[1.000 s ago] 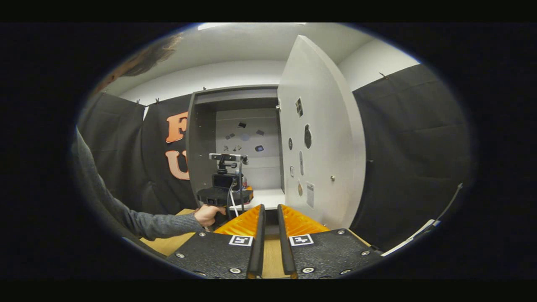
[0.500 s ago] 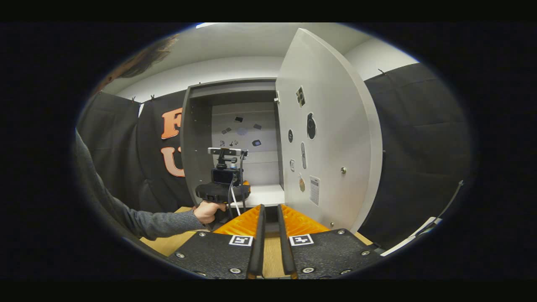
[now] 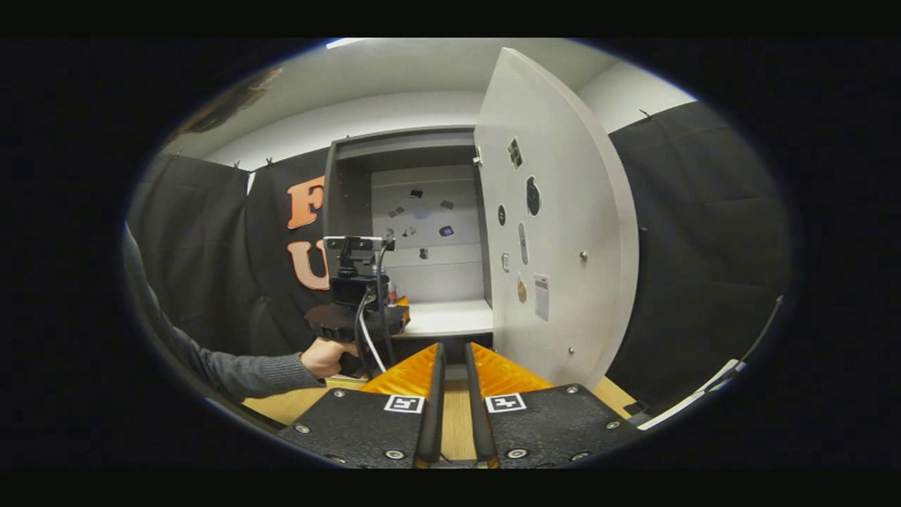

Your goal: Open the cabinet door with the right hand, grasp the bottle in the cabinet with the left hand and place it on the coaster, then close the cabinet door with the right hand.

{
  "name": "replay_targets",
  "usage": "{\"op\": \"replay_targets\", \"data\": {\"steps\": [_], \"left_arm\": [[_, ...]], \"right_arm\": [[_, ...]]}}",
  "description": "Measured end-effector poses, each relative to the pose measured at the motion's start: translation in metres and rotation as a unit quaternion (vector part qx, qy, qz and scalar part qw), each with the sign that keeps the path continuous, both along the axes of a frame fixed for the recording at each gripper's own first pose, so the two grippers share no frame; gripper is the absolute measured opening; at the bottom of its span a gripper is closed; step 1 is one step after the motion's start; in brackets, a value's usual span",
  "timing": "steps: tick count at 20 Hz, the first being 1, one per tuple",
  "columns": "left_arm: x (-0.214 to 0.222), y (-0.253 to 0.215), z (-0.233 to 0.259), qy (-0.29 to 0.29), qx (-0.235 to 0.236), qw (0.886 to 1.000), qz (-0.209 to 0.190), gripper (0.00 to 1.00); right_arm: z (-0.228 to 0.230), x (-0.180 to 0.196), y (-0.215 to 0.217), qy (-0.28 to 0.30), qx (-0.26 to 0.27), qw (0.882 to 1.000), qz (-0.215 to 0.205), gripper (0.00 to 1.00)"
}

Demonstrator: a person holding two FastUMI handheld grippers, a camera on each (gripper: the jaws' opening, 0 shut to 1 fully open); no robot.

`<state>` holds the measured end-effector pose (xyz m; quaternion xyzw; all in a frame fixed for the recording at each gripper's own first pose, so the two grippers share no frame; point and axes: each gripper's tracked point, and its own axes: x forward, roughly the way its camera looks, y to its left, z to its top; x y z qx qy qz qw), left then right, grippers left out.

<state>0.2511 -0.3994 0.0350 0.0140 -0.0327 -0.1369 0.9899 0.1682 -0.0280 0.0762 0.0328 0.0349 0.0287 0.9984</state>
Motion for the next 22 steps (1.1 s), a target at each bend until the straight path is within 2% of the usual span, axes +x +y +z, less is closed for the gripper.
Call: {"op": "replay_targets", "data": {"steps": [1, 5, 6, 8, 9, 10, 11, 12, 18, 19, 22], "left_arm": [[-0.012, 0.009, -0.011, 0.007, 0.001, 1.000, 0.004, 0.84], [-0.057, 0.042, -0.067, 0.042, 0.020, 0.999, 0.024, 0.85], [-0.068, 0.051, -0.081, 0.051, 0.024, 0.998, 0.028, 0.86], [-0.085, 0.067, -0.110, 0.065, 0.035, 0.997, 0.036, 0.85], [-0.094, 0.073, -0.124, 0.068, 0.039, 0.996, 0.039, 0.85], [-0.101, 0.081, -0.138, 0.073, 0.047, 0.995, 0.044, 0.85], [-0.107, 0.088, -0.152, 0.080, 0.057, 0.994, 0.049, 0.85], [-0.113, 0.093, -0.167, 0.085, 0.060, 0.993, 0.050, 0.85], [-0.137, 0.120, -0.238, 0.121, 0.065, 0.988, 0.063, 0.85], [-0.139, 0.121, -0.250, 0.129, 0.064, 0.988, 0.063, 0.85], [-0.141, 0.130, -0.286, 0.153, 0.062, 0.984, 0.072, 0.85]], "right_arm": [[-0.001, -0.004, 0.002, 0.004, 0.003, 1.000, 0.006, 0.21], [-0.011, -0.017, 0.007, 0.026, 0.013, 0.999, 0.020, 0.21], [-0.013, -0.021, 0.008, 0.031, 0.015, 0.999, 0.024, 0.17], [-0.016, -0.027, 0.012, 0.038, 0.018, 0.999, 0.033, 0.17], [-0.019, -0.029, 0.014, 0.043, 0.020, 0.998, 0.039, 0.21], [-0.023, -0.031, 0.014, 0.053, 0.021, 0.997, 0.042, 0.21], [-0.027, -0.034, 0.015, 0.062, 0.023, 0.997, 0.044, 0.17], [-0.028, -0.039, 0.016, 0.068, 0.025, 0.996, 0.045, 0.21], [-0.041, -0.046, 0.021, 0.106, 0.035, 0.992, 0.050, 0.22], [-0.042, -0.048, 0.021, 0.112, 0.035, 0.992, 0.051, 0.17], [-0.046, -0.047, 0.024, 0.128, 0.032, 0.990, 0.052, 0.17]]}}
